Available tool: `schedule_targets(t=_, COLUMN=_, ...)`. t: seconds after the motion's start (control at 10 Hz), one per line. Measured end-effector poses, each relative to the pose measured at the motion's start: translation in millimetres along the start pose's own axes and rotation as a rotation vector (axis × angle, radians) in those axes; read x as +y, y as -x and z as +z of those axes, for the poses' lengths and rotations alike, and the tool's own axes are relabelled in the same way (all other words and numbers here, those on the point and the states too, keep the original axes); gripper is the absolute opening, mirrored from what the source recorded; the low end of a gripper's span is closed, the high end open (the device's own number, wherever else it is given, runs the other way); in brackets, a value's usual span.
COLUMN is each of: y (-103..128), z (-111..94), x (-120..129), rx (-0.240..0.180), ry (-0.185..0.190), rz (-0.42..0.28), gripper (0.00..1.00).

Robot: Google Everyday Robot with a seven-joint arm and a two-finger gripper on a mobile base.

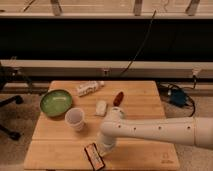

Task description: Push the eraser across the table

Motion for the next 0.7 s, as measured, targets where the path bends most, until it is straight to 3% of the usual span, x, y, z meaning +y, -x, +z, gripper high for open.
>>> schedule_targets(t=0.4, y=15.7, z=0.0, x=2.5, rx=-0.007, ry=0.011, rz=-0.052, gripper=0.0)
schedule_targets(t=0.7, y=14.7, z=-0.8, x=0.3, rx=-0.009, ry=0.008, rz=-0.051, gripper=0.0)
